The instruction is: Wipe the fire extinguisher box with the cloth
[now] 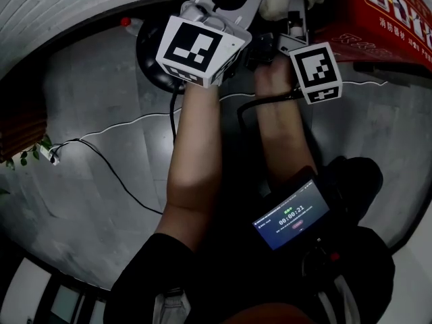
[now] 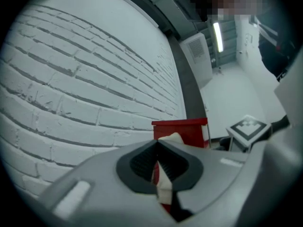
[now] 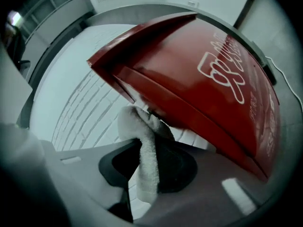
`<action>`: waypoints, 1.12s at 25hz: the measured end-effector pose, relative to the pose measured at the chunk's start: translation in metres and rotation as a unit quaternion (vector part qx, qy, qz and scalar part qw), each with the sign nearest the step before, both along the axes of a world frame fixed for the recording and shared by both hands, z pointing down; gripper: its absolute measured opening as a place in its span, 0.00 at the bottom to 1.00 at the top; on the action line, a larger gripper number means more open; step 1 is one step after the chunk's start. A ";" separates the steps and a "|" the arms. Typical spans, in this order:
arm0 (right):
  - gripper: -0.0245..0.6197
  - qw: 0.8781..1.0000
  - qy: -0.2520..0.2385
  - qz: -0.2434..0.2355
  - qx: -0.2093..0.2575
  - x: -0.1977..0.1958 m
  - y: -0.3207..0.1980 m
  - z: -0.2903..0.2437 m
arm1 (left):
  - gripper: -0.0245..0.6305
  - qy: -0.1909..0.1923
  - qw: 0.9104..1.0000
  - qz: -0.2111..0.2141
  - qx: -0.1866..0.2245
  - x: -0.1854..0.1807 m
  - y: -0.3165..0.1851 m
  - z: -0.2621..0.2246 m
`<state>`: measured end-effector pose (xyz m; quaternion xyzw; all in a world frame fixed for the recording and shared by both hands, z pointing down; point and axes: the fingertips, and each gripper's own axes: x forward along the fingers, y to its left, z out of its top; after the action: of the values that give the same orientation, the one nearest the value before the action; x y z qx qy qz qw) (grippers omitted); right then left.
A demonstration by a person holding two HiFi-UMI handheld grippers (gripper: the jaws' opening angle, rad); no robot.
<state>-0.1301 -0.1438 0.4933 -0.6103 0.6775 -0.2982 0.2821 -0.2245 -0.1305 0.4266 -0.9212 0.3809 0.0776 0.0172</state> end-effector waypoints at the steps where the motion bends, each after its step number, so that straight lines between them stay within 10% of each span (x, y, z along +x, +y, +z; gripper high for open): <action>1: 0.17 1.000 -0.015 0.003 -0.004 0.001 0.001 0.005 | 0.04 -0.001 1.000 0.004 -0.004 0.001 0.001 0.002; 7: 0.17 0.995 -0.090 0.026 -0.028 0.013 0.001 0.031 | 0.04 -0.008 1.000 0.024 -0.014 0.005 0.001 0.013; 28: 0.17 0.994 -0.086 0.019 -0.066 0.026 0.014 0.088 | 0.04 -0.054 0.988 0.029 -0.139 0.048 -0.003 0.113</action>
<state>-0.1042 -0.1294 0.5812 -0.6124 0.6177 -0.3881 0.3047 -0.1763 -0.1335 0.5397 -0.9282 0.3595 -0.0250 -0.0927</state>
